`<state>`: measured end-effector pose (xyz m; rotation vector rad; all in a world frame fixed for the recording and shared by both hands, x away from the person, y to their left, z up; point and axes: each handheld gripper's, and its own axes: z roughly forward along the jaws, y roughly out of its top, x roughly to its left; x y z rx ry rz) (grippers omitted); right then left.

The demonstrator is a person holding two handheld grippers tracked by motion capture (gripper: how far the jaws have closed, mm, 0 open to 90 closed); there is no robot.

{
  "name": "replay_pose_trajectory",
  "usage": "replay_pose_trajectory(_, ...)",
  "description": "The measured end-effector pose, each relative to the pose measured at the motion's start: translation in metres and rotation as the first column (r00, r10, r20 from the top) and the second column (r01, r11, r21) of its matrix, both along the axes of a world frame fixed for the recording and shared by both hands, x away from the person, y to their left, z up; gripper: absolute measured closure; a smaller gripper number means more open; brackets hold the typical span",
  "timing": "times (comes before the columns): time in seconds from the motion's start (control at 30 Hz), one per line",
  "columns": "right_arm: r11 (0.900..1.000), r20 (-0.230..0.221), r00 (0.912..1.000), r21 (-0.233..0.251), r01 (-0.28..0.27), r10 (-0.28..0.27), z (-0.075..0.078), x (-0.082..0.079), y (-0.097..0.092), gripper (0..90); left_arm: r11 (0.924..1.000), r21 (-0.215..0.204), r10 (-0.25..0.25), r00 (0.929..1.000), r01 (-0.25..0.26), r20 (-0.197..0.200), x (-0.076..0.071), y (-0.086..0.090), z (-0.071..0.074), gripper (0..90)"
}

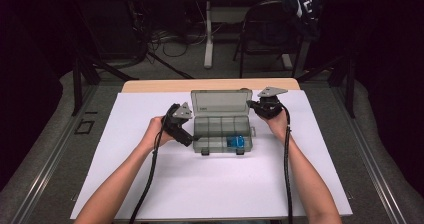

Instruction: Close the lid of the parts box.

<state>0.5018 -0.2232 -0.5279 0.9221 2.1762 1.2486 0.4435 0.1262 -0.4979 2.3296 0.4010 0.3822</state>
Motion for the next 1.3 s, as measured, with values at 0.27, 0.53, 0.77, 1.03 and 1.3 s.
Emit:
replay_pose_trajectory(0.27, 1.0, 0.0, 1.0, -0.003, 0.002, -0.002, 0.0, -0.001, 0.0, 90.0, 0.9836, -0.086, 0.162, 0.9859, -0.159, 0.039, 0.016, 0.007, 0.021, 5.6)
replay_pose_trajectory(0.53, 1.0, 0.003, 1.0, -0.009, 0.002, -0.002, 0.001, -0.001, 0.0, 90.0, 0.9592, -0.137, 0.26, 0.9613, -0.247, 0.09, 0.026, 0.002, 0.039, 37.7)
replay_pose_trajectory(0.77, 0.9999, 0.005, 1.0, -0.014, 0.002, -0.002, 0.0, -0.003, 0.001, 90.0, 0.9595, -0.156, 0.254, 0.9602, -0.235, 0.116, 0.025, 0.001, 0.047, 61.9)
replay_pose_trajectory(1.03, 0.9996, 0.003, 1.0, -0.026, 0.007, -0.007, 0.001, -0.004, 0.002, 90.0, 0.9669, -0.152, 0.226, 0.9652, -0.205, 0.132, 0.025, 0.0, 0.049, 73.9)
replay_pose_trajectory(1.3, 0.9979, -0.012, 0.999, -0.05, 0.041, -0.042, 0.006, -0.007, -0.001, 79.6, 0.9743, -0.138, 0.197, 0.9716, -0.178, 0.132, 0.024, 0.003, 0.05, 75.8)
